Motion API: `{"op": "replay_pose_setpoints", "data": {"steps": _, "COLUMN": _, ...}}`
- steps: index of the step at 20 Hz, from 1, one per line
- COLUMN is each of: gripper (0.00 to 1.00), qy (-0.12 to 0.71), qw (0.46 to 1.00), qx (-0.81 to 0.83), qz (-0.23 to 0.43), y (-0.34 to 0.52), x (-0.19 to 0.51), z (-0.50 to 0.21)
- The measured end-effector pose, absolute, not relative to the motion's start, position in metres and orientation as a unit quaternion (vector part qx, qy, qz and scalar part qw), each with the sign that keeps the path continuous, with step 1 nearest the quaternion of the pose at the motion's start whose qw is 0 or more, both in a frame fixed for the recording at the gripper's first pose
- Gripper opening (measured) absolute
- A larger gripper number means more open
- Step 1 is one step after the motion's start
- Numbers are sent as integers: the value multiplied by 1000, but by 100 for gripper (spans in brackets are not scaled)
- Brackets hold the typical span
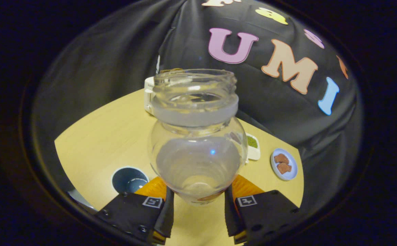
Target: Take the bottle from table, then pour the juice into the cup, finally place the bottle on the coaster
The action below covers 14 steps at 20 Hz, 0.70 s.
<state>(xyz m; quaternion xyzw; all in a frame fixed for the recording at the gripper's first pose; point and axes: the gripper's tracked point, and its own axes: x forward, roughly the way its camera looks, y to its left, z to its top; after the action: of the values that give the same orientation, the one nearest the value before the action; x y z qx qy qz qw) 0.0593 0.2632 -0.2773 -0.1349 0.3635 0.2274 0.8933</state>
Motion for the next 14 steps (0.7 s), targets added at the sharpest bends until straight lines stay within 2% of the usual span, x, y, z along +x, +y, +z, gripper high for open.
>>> {"op": "replay_pose_setpoints", "data": {"steps": 8, "gripper": 64, "qy": 401, "qw": 896, "qx": 28, "qz": 189, "y": 260, "x": 122, "z": -301}}
{"op": "replay_pose_setpoints", "data": {"steps": 14, "gripper": 64, "qy": 423, "qw": 886, "qx": 49, "qz": 182, "y": 265, "x": 149, "z": -339}}
